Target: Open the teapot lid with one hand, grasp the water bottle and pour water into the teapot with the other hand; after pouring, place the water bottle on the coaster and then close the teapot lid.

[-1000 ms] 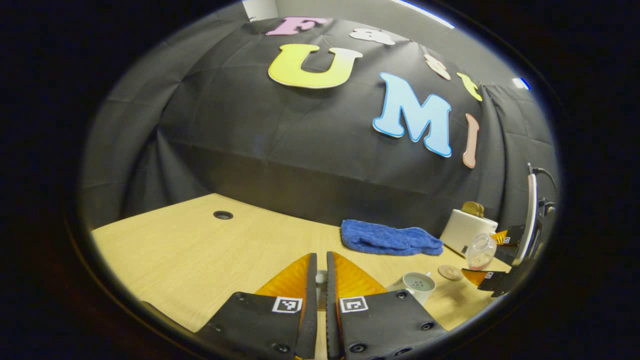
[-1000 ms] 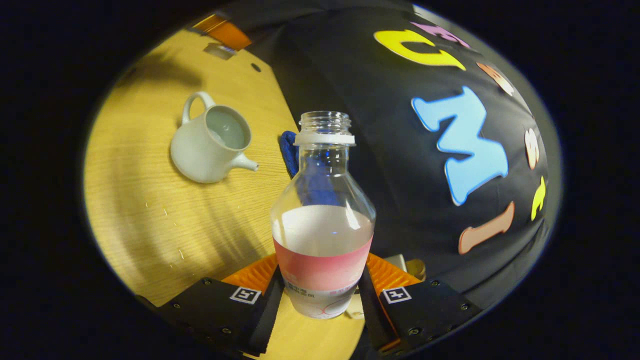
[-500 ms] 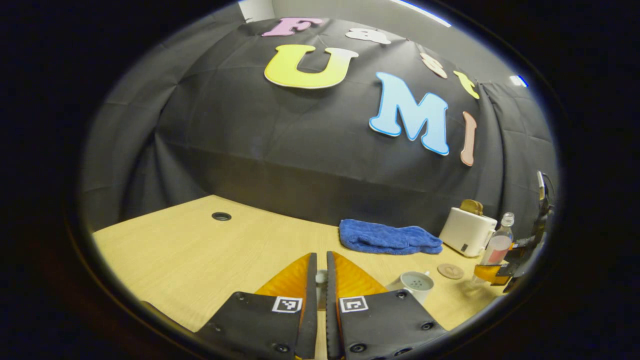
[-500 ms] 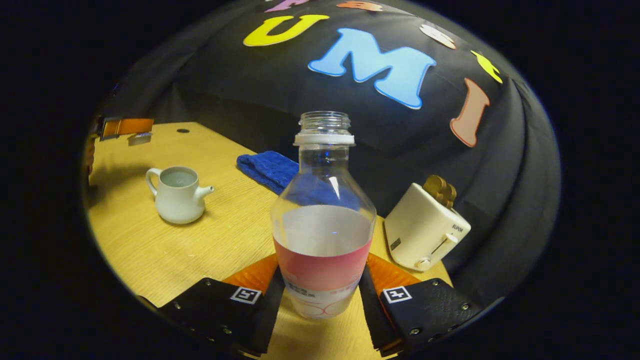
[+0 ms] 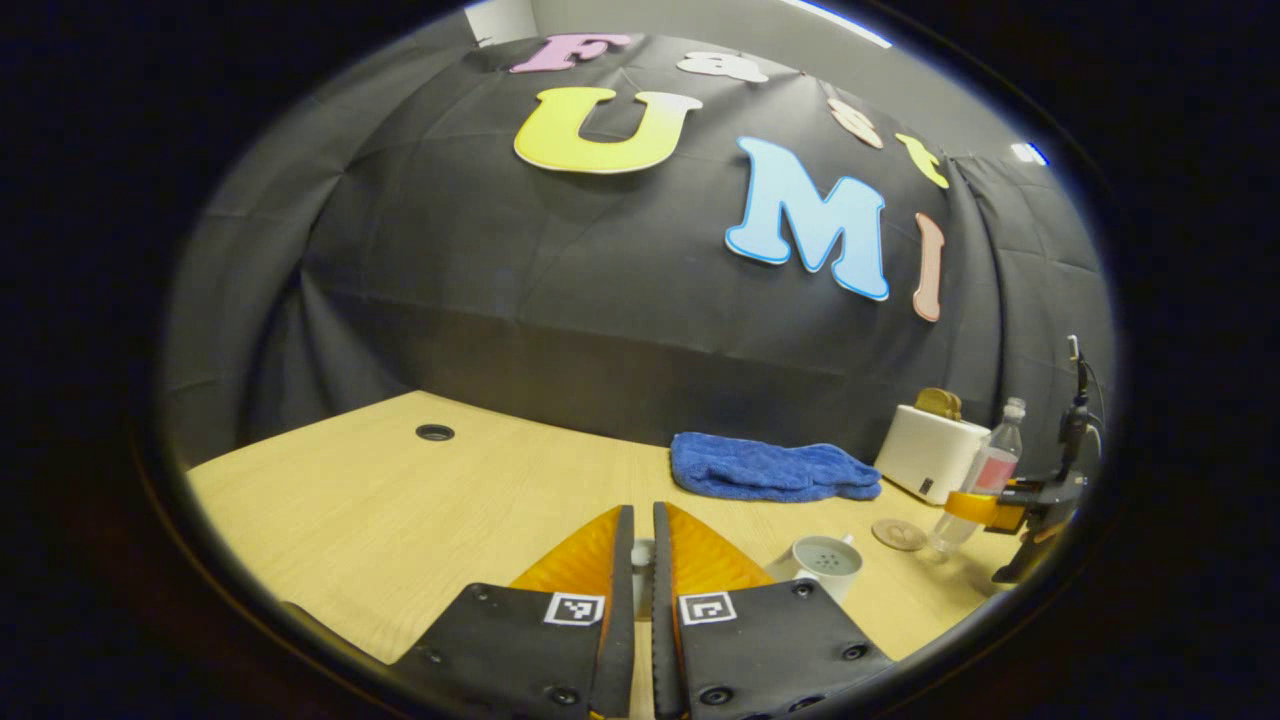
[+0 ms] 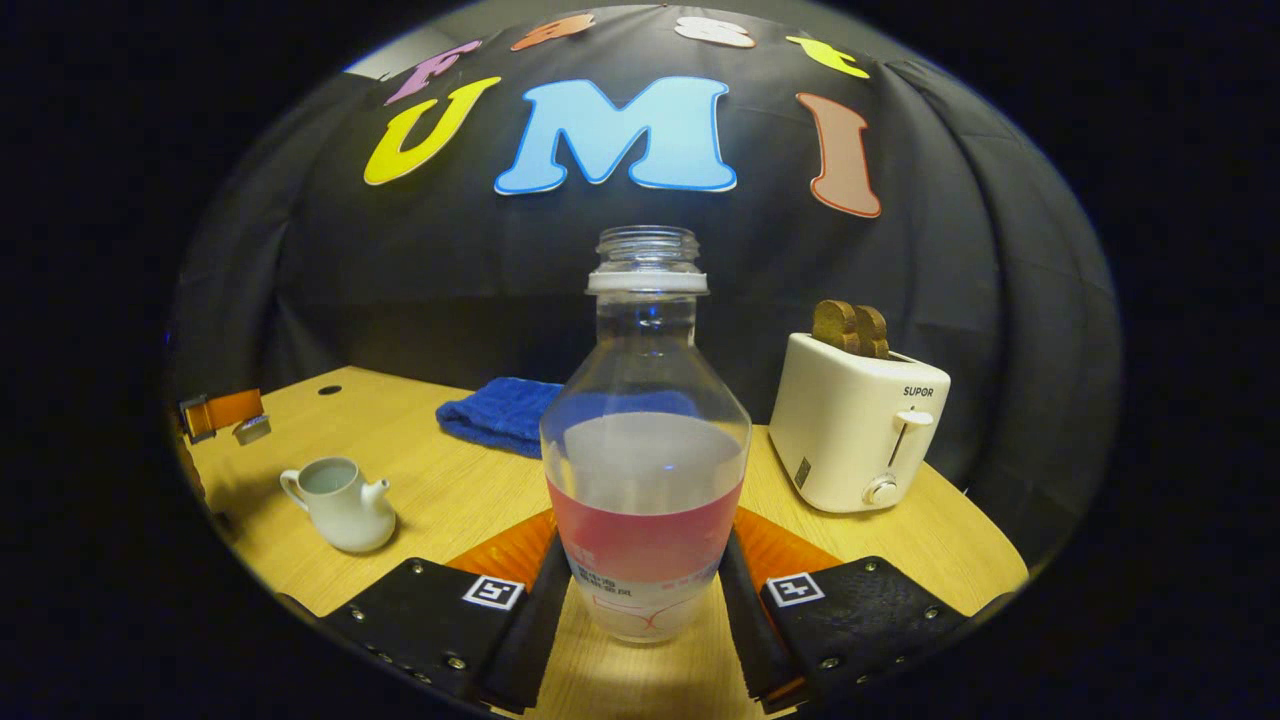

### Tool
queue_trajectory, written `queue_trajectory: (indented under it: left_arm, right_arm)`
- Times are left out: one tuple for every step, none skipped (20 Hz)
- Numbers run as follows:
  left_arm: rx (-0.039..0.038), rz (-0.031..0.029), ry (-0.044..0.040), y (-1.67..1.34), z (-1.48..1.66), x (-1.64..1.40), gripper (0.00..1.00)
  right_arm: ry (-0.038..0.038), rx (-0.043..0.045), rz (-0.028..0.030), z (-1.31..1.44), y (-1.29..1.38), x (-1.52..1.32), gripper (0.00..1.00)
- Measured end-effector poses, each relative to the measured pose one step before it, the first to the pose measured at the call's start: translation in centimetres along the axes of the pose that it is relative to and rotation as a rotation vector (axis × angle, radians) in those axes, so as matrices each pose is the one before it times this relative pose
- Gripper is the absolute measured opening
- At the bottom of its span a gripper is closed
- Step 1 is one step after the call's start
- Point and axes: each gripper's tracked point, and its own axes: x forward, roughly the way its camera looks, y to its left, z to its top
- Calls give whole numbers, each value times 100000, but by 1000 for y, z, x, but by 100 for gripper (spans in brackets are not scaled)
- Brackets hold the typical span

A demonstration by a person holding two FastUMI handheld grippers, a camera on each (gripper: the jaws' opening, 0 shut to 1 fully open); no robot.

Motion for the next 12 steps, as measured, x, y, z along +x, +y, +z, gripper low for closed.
queue_trajectory:
  left_arm:
    - [120,89,94,-20,-260,102,14]
    - [133,-296,174,-17,-64,81,14]
    - [122,169,125,42,128,-74,13]
    - [66,-154,128,-38,2,79,14]
    - [-75,-87,4,-70,-10,-59,13]
    - [40,2,-90,11,52,-104,13]
    - [97,-69,-1,-43,-40,16,14]
    - [196,191,-55,39,15,37,13]
    - [164,170,-41,-31,-9,-55,14]
    - [46,189,-103,-24,24,-18,14]
    - [-39,-121,-19,-35,27,-30,14]
    - [31,134,-14,40,-33,42,14]
  right_arm:
    - [-1217,600,-208,471,12,613,74]
    - [-575,178,-1,290,90,594,74]
    - [-287,-78,118,195,149,579,74]
    - [-281,-247,-449,84,-22,585,74]
    - [518,-88,-225,-87,87,528,75]
    - [1018,-23,-343,-227,-46,501,75]
    - [920,-51,-386,-258,-11,380,75]
    - [723,126,-116,-337,34,323,75]
    - [507,521,-187,-221,39,246,75]
    - [399,466,-134,-195,45,141,75]
    - [317,668,-299,-201,-88,219,76]
    - [616,1066,-171,-179,-123,148,76]
